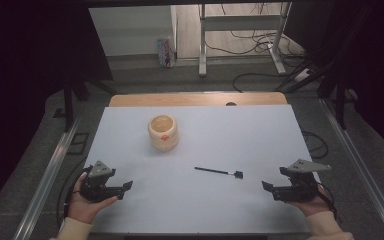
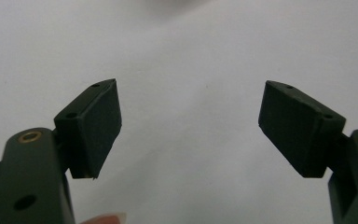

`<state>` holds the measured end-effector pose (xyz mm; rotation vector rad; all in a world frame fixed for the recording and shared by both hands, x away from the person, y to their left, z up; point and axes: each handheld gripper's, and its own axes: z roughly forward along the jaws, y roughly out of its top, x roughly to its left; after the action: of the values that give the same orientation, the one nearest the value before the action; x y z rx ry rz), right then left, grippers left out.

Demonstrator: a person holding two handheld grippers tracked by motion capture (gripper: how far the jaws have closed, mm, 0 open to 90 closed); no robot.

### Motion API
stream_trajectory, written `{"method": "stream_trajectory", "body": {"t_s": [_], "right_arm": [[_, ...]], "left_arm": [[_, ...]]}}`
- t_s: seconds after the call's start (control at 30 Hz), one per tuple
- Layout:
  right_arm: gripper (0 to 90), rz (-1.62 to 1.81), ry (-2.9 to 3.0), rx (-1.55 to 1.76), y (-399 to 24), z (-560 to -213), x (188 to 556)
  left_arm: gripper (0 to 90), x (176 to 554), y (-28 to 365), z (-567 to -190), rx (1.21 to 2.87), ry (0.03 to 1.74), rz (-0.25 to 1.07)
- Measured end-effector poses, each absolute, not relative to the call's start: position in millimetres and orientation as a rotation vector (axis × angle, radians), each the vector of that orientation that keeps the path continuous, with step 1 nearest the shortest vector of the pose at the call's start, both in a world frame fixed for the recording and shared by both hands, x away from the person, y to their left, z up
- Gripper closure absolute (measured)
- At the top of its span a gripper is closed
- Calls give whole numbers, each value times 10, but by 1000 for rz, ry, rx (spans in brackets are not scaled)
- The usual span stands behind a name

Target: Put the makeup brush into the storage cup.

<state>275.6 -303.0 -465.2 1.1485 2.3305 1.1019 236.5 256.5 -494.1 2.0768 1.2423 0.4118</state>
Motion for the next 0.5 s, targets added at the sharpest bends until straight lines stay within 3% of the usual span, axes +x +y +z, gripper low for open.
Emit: {"method": "stream_trajectory", "body": {"t_s": [0.5], "right_arm": [[155, 1086, 2334, 1146, -3046, -4657, 2741]], "left_arm": [[218, 2355, 2556, -4898, 2089, 1218, 428]]}}
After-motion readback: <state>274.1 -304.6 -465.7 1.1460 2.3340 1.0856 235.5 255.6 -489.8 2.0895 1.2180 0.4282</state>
